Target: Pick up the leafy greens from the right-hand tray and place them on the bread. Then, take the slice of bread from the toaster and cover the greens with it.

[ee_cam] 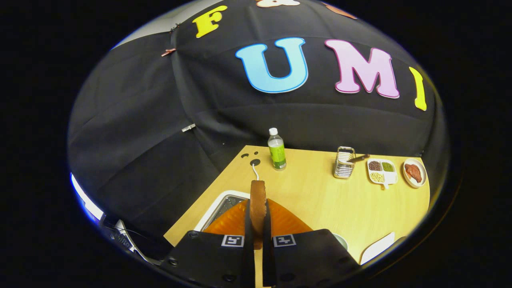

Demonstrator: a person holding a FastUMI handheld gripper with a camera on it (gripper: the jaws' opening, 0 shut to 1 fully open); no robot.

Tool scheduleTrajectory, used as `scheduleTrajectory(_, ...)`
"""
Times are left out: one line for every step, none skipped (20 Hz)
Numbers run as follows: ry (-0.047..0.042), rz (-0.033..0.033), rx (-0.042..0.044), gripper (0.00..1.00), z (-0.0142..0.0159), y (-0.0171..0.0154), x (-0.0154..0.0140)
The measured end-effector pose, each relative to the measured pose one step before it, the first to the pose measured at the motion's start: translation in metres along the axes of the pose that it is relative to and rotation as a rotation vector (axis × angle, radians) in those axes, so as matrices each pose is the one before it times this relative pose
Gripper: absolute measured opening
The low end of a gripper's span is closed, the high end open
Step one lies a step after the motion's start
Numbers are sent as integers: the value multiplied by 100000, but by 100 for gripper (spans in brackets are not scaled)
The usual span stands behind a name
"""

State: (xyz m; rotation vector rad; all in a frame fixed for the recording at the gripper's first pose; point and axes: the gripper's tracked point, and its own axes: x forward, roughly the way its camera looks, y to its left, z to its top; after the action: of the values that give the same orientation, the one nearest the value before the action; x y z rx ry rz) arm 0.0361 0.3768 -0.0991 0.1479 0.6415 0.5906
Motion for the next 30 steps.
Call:
scheduleTrajectory(1453, -795, 1833, 12, -868, -1001, -106)
scheduleTrajectory(1876, -729, 1173, 12, -995, -981, 3)
scheduleTrajectory(2204, -836, 797, 12, -1148, -1041, 95)
scheduleTrajectory(2444, -1573, 583, 12, -1275, -1341, 266)
scheduleTrajectory(2392, -968, 371, 12, -1072, -1014, 195)
scheduleTrajectory(2636, -159, 1250, 12, -1134, -873, 337)
scheduleTrajectory(1395, 719, 2050, 12, -720, -578, 459)
scheduleTrajectory(1541, 1095, 3507, 12, -695, -557, 570)
scheduleTrajectory(1621, 1121, 4540, 12, -681, -472, 498)
scheduleTrajectory(1374, 1224, 4173, 12, -586, -380, 348)
scheduleTrajectory(1061, 506, 2724, 12, -544, -596, 472)
scheduleTrajectory(1138, -189, 1128, 12, -648, -759, 368)
scheduleTrajectory(1075, -836, 386, 12, -606, -901, 373)
scheduleTrajectory(1009, -237, 904, 12, -526, -782, 215)
scheduleTrajectory(1208, 48, 1140, 12, -605, -646, 327)
scheduleTrajectory(1213, -518, 1053, 12, -582, -875, 158)
scheduleTrajectory(1057, -716, 904, 12, -544, -826, 252)
scheduleTrajectory(754, -750, 1324, 12, -518, -880, 46)
scheduleTrajectory(878, -1354, 2173, 12, -417, -815, 136)
scheduleTrajectory(705, -2381, 1677, 12, -245, -1284, 74)
scheduleTrajectory(-127, -1643, 1106, 12, 85, -1022, 22)
scheduleTrajectory(436, -693, 835, 14, -261, -586, 166)
scheduleTrajectory(1015, -759, 865, 15, -391, -542, 146)
scheduleTrajectory(676, -318, 749, 19, -161, -459, 44)
scheduleTrajectory(-74, -1384, 151, 20, -103, -464, 66)
scheduleTrajectory(-481, -2778, -1338, 25, 54, -910, 30)
scheduleTrajectory(-164, -1888, -1356, 36, -67, -526, 16)
scheduleTrajectory(-79, -2150, -1763, 48, -203, -647, -71)
scheduleTrajectory(43, -1391, -1297, 57, -97, -500, -139)
scheduleTrajectory(-351, -884, -1018, 66, -95, -339, -281)
